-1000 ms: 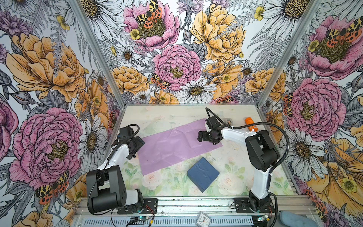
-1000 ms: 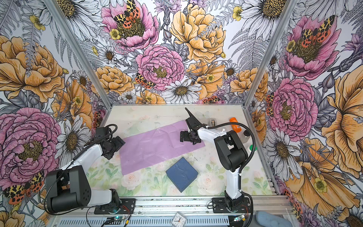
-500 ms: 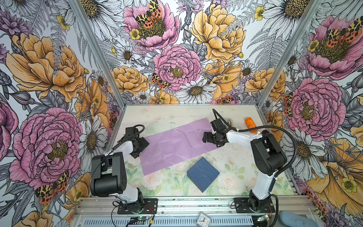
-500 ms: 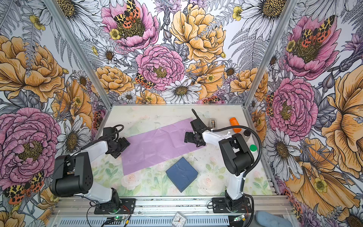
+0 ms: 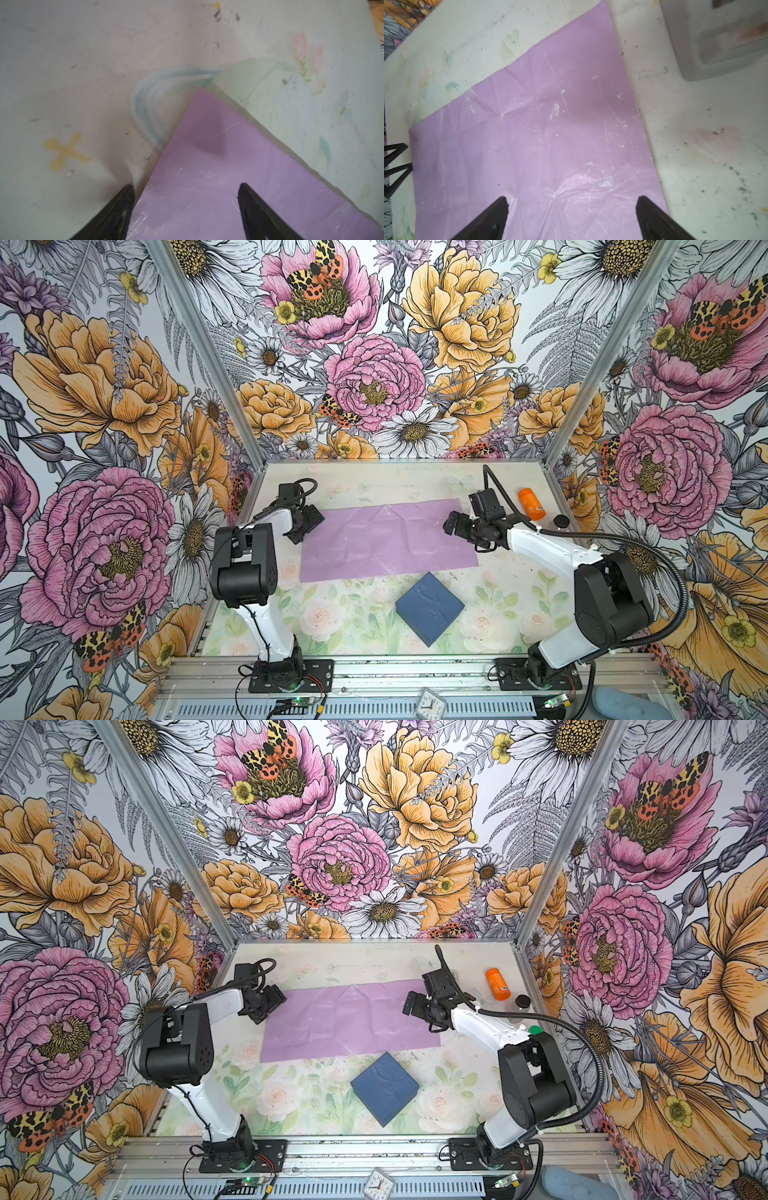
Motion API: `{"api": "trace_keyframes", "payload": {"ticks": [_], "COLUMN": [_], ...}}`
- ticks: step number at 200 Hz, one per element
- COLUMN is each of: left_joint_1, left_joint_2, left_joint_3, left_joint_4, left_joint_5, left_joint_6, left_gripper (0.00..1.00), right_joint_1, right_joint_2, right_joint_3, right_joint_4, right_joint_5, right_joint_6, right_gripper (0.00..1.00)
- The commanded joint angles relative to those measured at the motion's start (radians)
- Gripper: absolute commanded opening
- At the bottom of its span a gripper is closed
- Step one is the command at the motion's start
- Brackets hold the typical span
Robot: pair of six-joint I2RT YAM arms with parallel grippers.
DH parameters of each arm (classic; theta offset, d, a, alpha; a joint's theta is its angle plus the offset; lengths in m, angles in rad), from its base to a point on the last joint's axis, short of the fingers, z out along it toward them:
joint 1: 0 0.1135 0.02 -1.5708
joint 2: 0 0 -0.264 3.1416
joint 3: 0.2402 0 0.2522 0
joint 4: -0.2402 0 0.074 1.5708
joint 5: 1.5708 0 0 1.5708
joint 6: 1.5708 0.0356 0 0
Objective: Wrap the gift box in paper
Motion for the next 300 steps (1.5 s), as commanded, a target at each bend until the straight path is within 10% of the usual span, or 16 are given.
{"api": "trace_keyframes", "payload": {"ticks": [1,52,81,145,202,300], "left_joint_1": [-0.032,-0.055,-0.111,-0.572,-0.755,-0.896], "left_joint_2": [0.045,-0.227,-0.433,-0.581,-0.551,-0.543], "left_joint_3": [0.074,0.031,-0.084,-0.248,-0.321,-0.393], "left_joint_4": [-0.031,-0.157,-0.217,-0.217,-0.106,-0.064], "left_joint_5": [0.02,-0.095,0.033,0.174,0.253,0.334], "left_joint_6": [0.042,0.117,0.147,0.067,-0.028,-0.064], "left_gripper": [0.79,0.8,0.8,0.81,0.82,0.82], "right_joint_1": [-0.026,-0.005,0.026,0.293,0.54,0.527], "right_joint_2": [-0.008,-0.155,-0.4,-0.741,-0.744,-0.604], "right_joint_3": [0.001,-0.09,-0.245,-0.381,-0.435,-0.474], "right_joint_4": [-0.023,-0.114,-0.14,-0.333,-0.353,-0.139], "right_joint_5": [-0.026,-0.14,-0.191,-0.213,-0.241,-0.28], "right_joint_6": [-0.025,0.01,0.181,0.492,0.611,0.574], "right_gripper": [0.97,0.87,0.86,0.86,0.87,0.83]}}
